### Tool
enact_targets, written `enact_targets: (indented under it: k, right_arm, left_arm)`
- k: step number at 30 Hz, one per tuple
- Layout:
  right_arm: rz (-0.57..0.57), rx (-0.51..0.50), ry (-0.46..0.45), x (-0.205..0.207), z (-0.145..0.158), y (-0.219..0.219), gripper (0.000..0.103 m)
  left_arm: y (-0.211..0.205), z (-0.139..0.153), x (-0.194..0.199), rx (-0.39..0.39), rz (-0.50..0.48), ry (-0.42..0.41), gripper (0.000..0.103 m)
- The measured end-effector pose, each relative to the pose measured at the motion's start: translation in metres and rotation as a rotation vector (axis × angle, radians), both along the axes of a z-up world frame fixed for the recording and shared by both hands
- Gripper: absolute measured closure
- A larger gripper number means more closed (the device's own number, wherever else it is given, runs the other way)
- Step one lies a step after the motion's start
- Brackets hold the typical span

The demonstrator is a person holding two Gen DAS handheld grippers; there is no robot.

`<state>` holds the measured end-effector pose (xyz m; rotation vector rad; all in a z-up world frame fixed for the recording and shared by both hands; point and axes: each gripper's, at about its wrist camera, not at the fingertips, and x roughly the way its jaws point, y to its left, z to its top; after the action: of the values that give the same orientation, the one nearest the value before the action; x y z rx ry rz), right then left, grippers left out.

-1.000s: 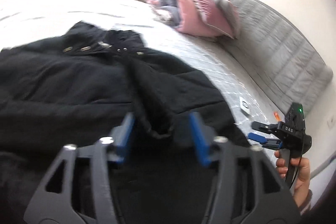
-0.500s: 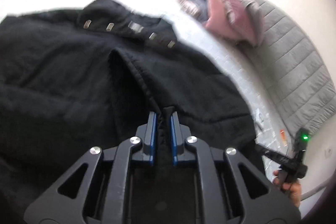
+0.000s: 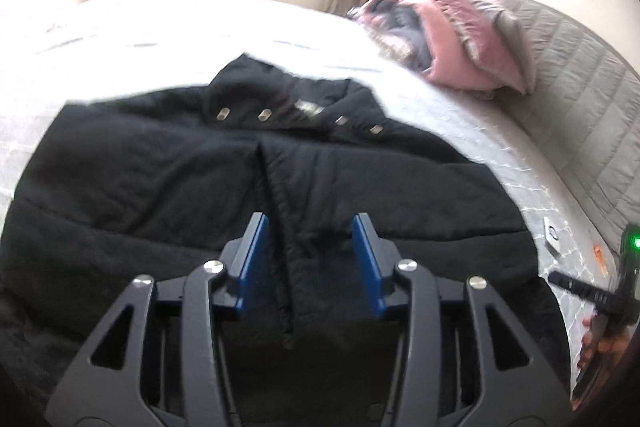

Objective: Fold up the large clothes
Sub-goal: 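Open the left gripper and withdraw both grippers from the jacket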

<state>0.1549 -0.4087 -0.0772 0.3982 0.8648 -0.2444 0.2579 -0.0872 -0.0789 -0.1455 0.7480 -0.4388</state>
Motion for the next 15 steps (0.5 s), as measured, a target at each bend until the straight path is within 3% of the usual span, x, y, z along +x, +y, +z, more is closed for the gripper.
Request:
enact_targets:
  k: [3, 6, 9, 11, 15]
  right_arm:
    - [0.022, 0.002, -0.075, 0.007, 0.001, 0.005, 0.027]
    - [0.002, 0.006, -0.045, 0.019, -0.014, 0.005, 0.027]
    - [-0.046, 0.023, 0.061, 0.028, -0.041, -0.003, 0.027]
    - [-0.040, 0.045, 0.038, 0.025, -0.039, -0.006, 0.027]
    - [0.017, -0.006, -0.017, 0.012, -0.015, 0.005, 0.027]
  left_arm:
    - [-0.019, -0.009, 0.001, 0.082, -0.062, 0.002, 0.047]
    - [-0.030, -0.037, 0.014, 0.188, -0.067, 0.078, 0.046]
    - [-0.019, -0.045, 0.011, 0.130, -0.063, 0.074, 0.043]
    - [-0.012, -0.041, 0.007, 0.118, -0.050, 0.072, 0.043]
    - [0.001, -0.022, -0.010, 0.138, -0.043, 0.083, 0.038]
